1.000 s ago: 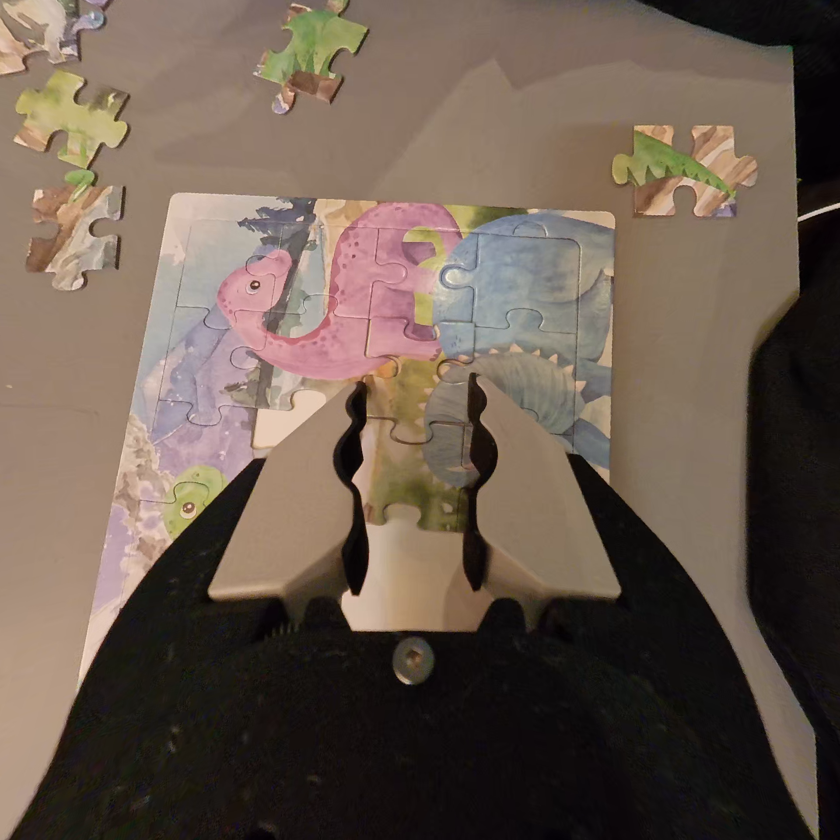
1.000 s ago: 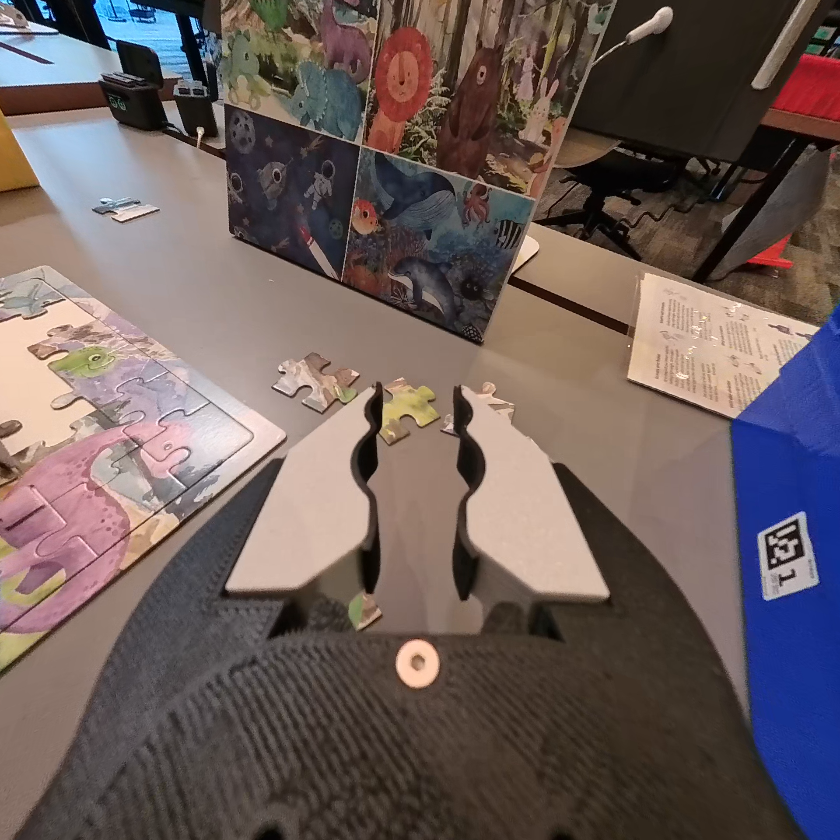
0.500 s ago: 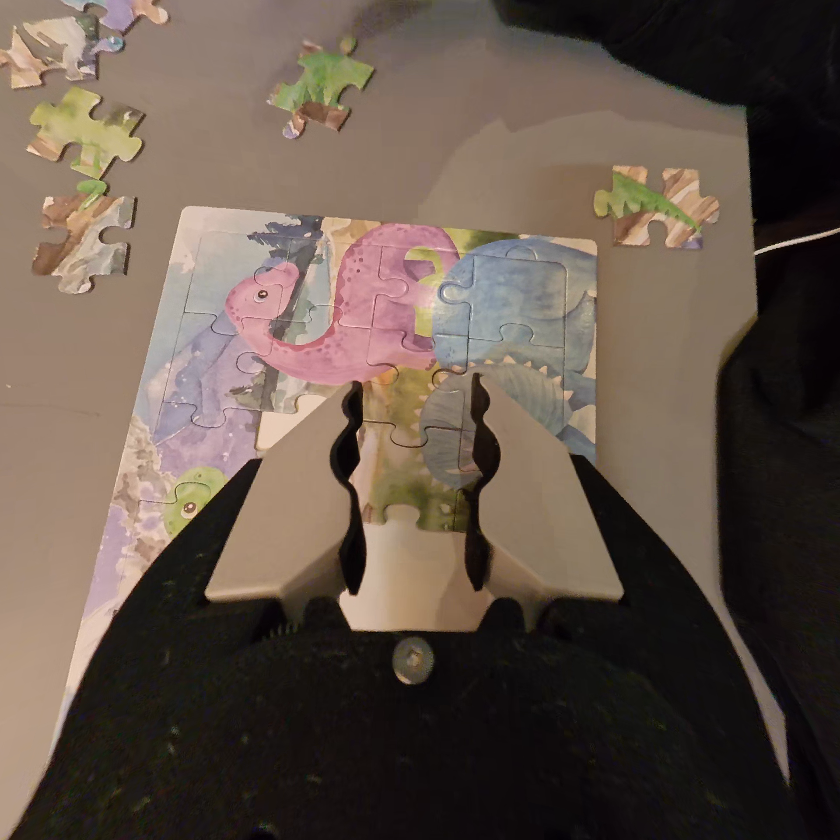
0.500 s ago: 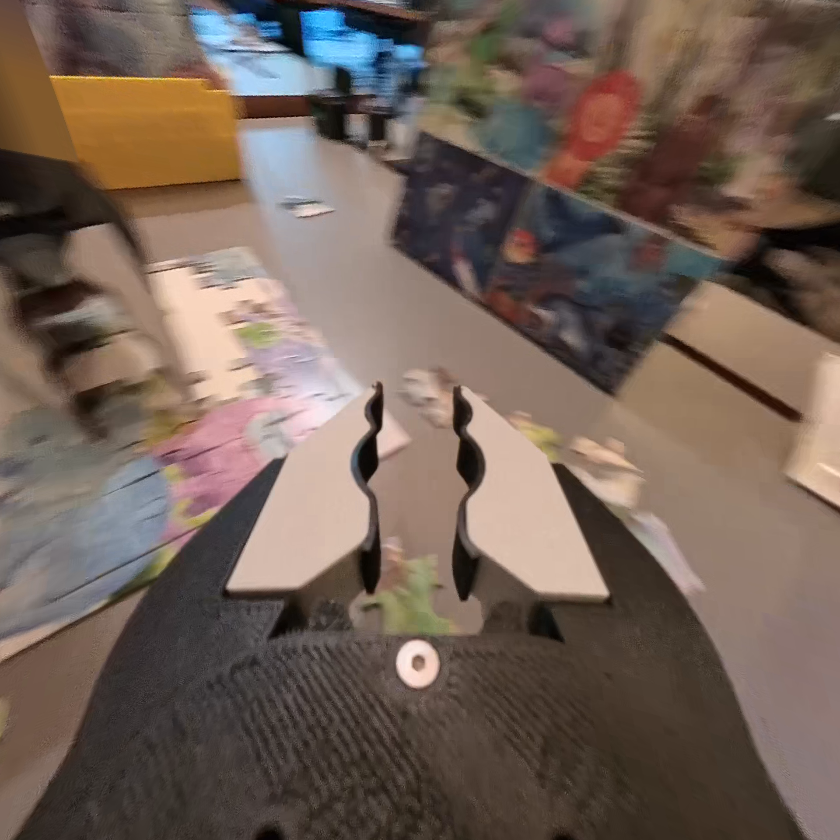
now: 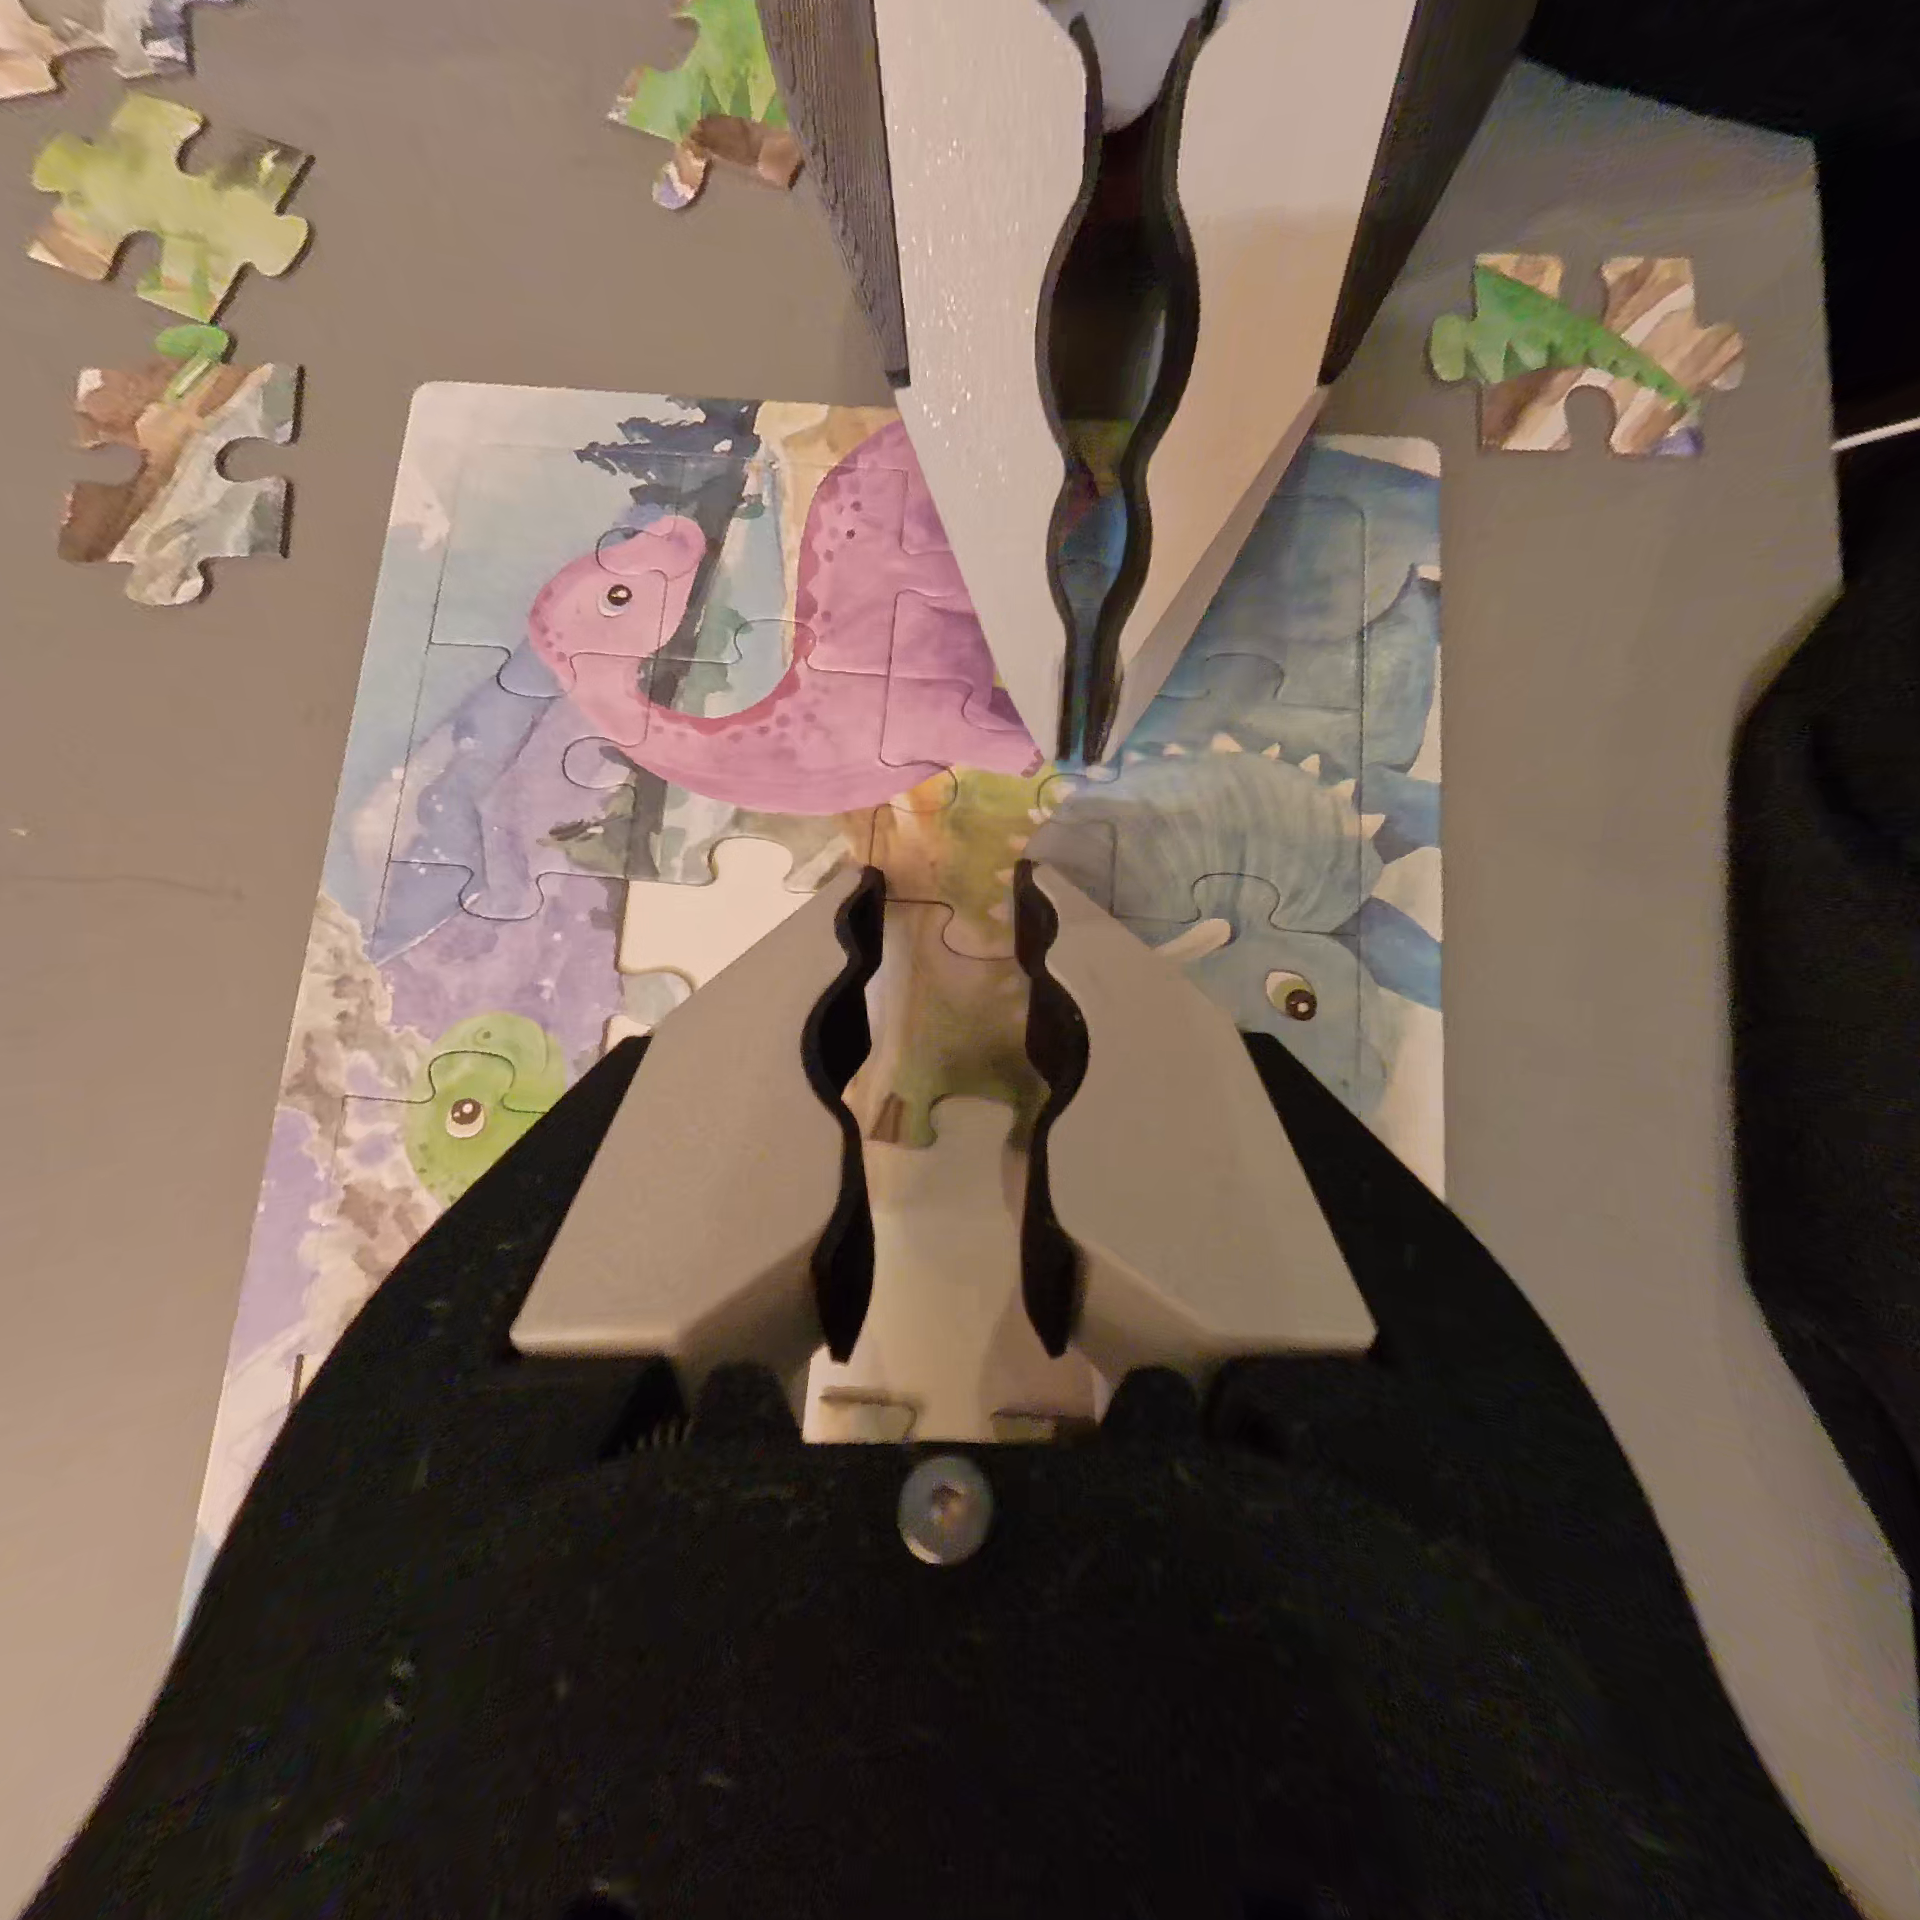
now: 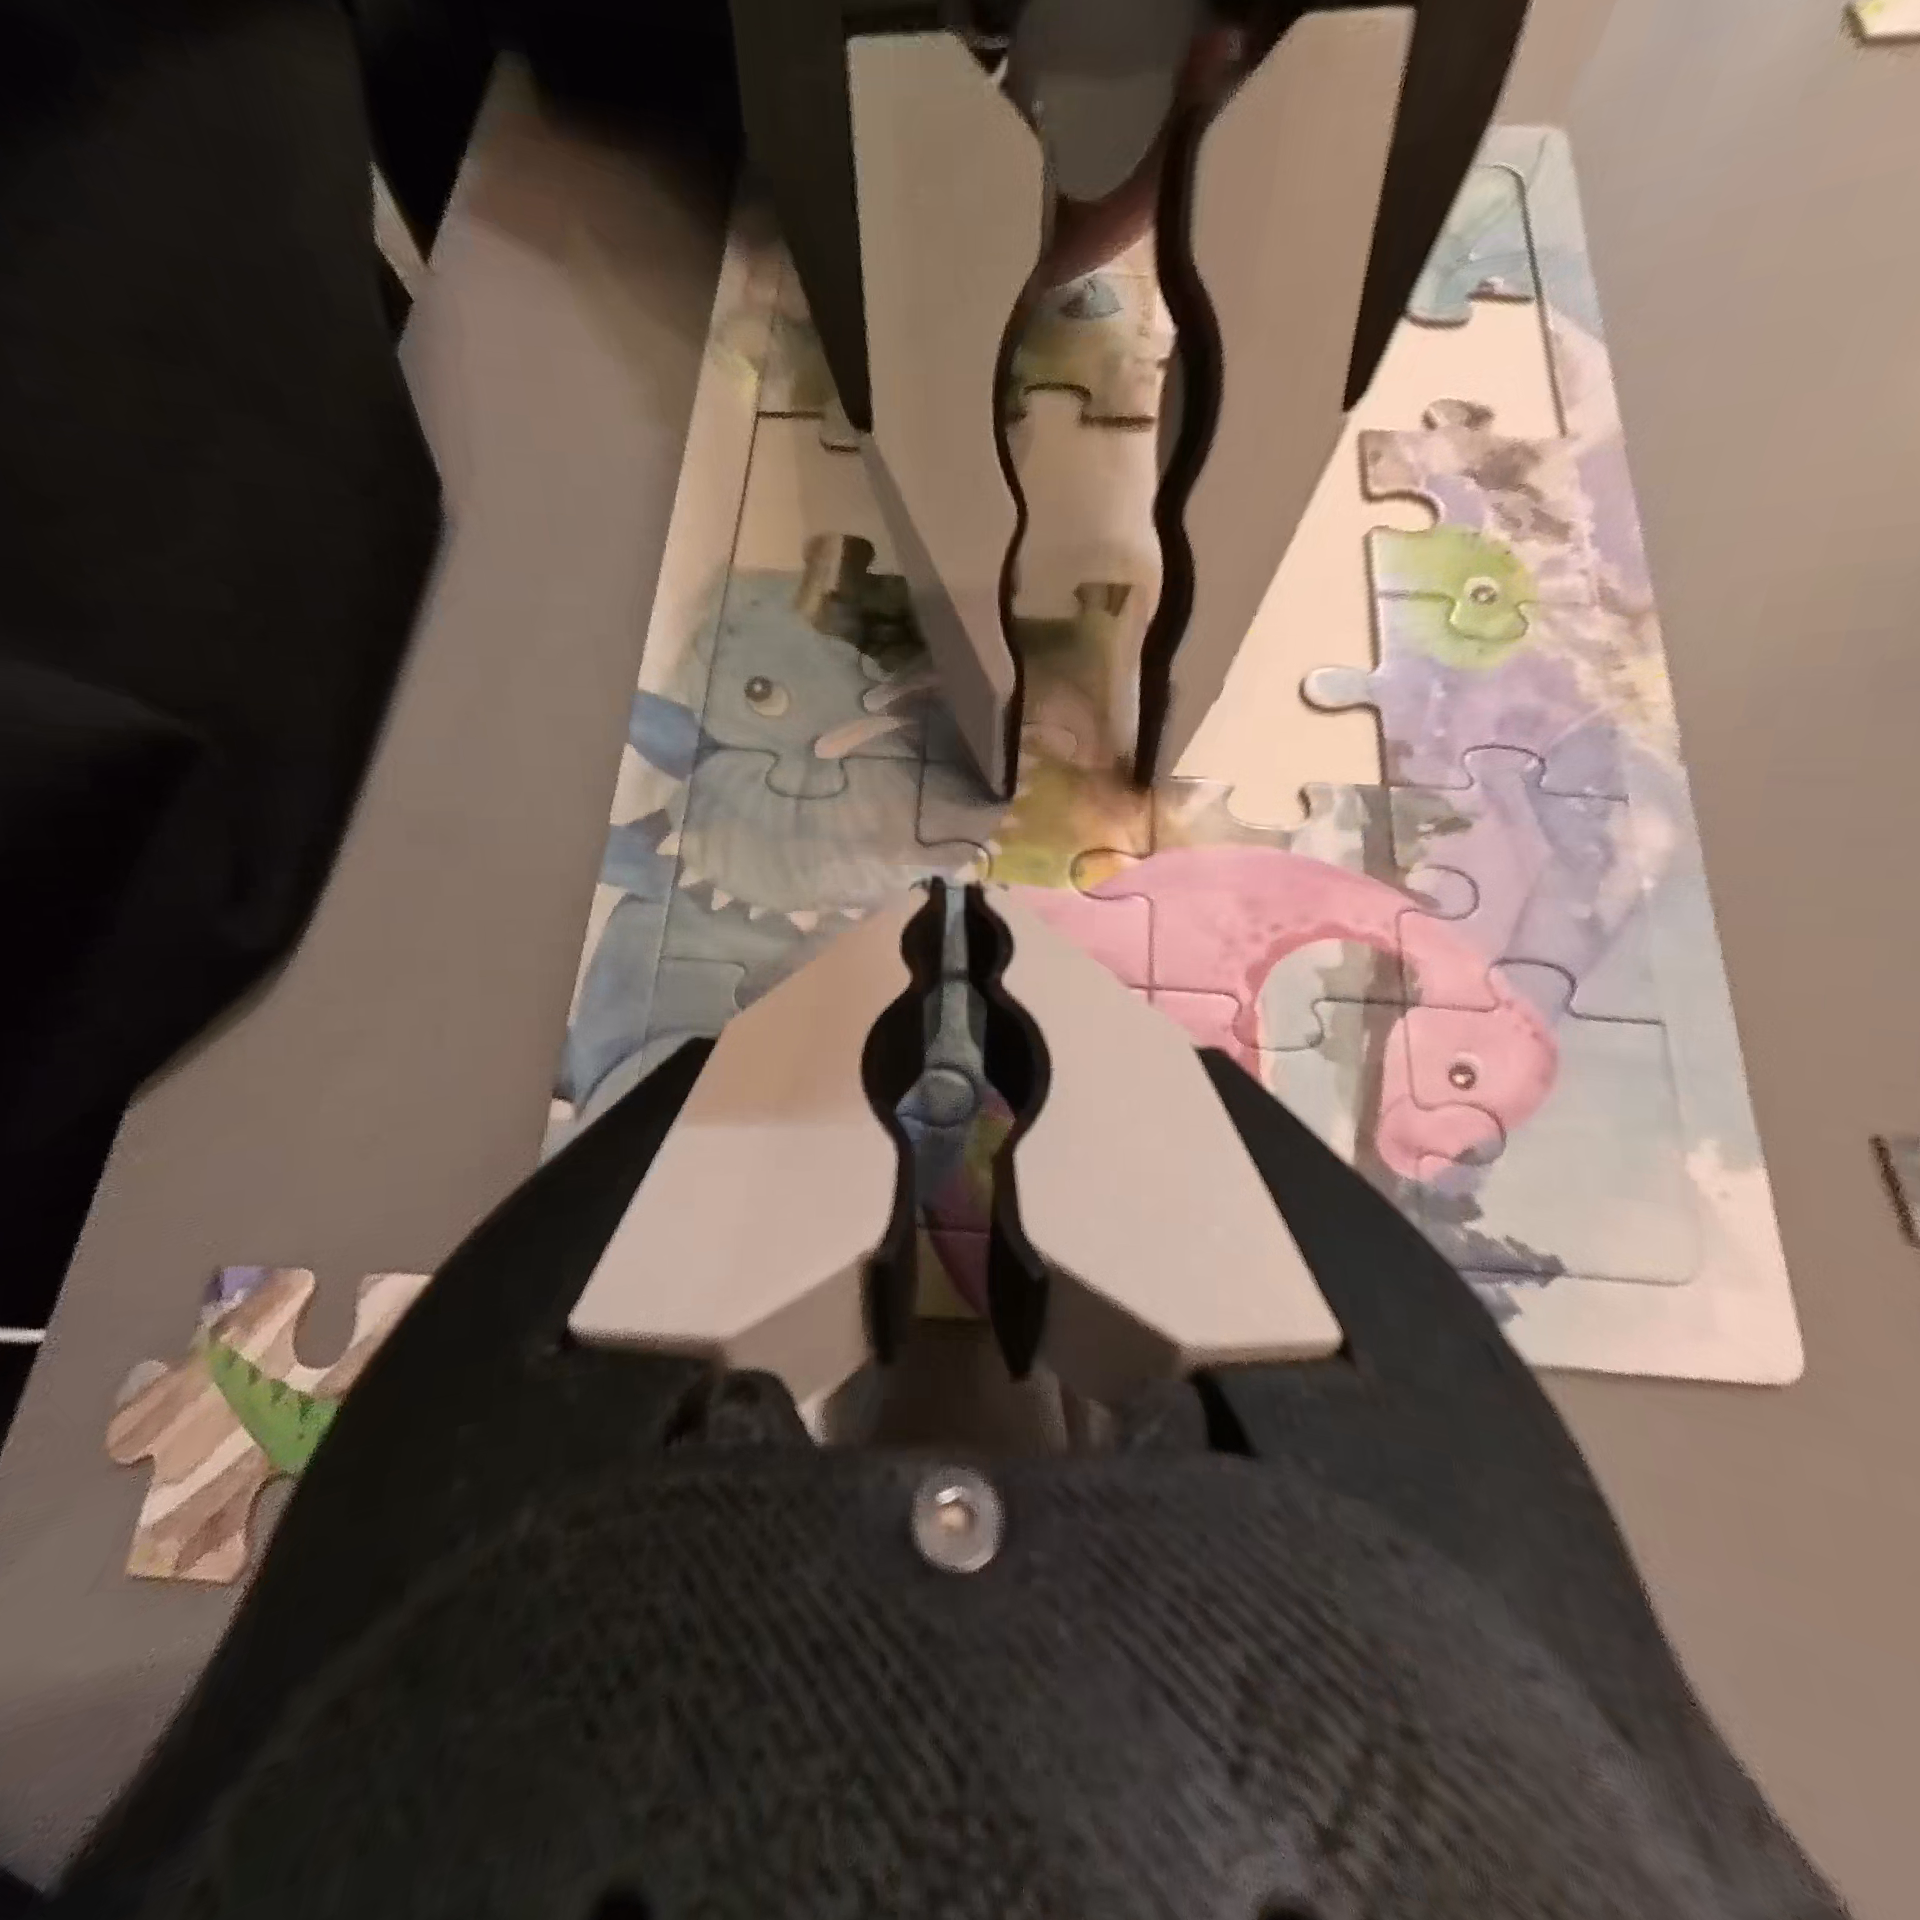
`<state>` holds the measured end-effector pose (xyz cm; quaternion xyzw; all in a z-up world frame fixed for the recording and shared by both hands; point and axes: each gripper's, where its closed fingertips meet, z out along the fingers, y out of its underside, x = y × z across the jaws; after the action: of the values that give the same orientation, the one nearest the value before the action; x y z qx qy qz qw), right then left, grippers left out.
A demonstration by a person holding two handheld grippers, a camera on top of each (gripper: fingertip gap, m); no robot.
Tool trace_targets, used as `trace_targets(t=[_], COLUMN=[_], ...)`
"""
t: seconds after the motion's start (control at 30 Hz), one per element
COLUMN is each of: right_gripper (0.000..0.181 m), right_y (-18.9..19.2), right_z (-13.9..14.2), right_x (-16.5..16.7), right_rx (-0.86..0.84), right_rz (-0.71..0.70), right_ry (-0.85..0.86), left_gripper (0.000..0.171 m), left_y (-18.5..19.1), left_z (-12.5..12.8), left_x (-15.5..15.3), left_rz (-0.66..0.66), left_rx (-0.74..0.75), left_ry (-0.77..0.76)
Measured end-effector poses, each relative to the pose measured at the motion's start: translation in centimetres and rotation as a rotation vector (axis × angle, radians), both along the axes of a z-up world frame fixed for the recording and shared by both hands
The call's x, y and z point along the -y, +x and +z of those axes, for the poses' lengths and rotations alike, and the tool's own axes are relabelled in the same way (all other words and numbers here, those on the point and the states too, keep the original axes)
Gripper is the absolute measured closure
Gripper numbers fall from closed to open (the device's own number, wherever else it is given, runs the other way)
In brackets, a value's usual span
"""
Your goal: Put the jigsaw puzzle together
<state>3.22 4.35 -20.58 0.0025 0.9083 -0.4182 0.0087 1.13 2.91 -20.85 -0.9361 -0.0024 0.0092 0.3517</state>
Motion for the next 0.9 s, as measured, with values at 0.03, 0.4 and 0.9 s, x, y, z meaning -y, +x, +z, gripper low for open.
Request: trace_targets(t=[0.03,0.4,0.9], right_gripper=[0.179,0.166,0.169], right_y=[-0.3,-3.0,-1.6], right_z=[0.0,0.0,0.0], right_x=[-0.1,-0.6,0.0], right_rx=[0.011,-0.029,0.013], right_rz=[-0.016,-0.162,-0.098], right_ry=[0.001,-0.004,-0.007], left_gripper=[0.147,0.151,0.151], left_y=[0.0,0.1,0.2], left_z=[-0.1,-0.1,-0.1], left_x=[0.1,0.0,-0.1], left_rz=[-0.003,-0.017,-0.018], left_rx=[-0.006,-0.048,-0.026], left_ry=[-0.005,-0.007,0.008])
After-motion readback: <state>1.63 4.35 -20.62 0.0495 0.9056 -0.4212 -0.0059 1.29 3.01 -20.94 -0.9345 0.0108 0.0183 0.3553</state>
